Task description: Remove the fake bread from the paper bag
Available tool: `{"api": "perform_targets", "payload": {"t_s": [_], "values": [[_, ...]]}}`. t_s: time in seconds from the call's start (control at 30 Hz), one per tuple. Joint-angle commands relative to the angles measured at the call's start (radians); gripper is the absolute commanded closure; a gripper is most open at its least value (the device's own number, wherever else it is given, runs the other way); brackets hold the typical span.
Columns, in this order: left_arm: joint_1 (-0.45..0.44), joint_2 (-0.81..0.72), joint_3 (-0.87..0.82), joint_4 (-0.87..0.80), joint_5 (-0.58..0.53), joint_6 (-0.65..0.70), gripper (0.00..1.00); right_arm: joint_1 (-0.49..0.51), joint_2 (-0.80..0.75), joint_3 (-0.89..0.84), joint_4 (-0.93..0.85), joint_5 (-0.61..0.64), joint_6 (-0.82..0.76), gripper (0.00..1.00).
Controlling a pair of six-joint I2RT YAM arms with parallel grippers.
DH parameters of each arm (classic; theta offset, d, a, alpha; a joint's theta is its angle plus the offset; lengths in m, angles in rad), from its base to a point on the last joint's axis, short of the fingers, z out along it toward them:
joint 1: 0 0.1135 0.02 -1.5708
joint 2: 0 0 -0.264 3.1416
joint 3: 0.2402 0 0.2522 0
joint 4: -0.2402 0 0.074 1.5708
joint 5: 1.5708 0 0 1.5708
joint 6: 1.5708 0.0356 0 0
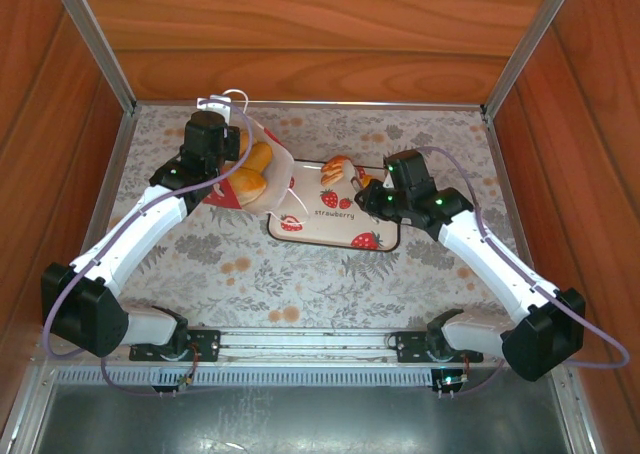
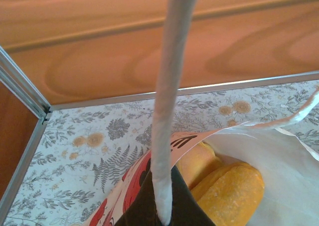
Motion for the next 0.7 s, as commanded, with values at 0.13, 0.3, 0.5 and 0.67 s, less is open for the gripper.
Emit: {"api": "perform_targets", "payload": {"t_s": [0.13,0.3,0.5,0.67], "values": [[0.001,-0.023,0.009,0.042,0.003,0.000,1.00,-0.017,-0.025,-0.068,0.019,0.035,0.056,0.86],[0.000,-0.019,0.011,0.044,0.008,0.000,1.00,-0.024,-0.038,-0.107,-0.038,0.058,0.078,0.85],[0.001,-0.016,0.016,0.047,0.017,-0.002,1.00,-0.025,-0.077,-0.128,-0.118,0.075,0.114,0.74],[0.001,-0.011,0.019,0.048,0.024,-0.003,1.00,-0.027,-0.079,-0.131,-0.157,0.083,0.121,0.70]]}}
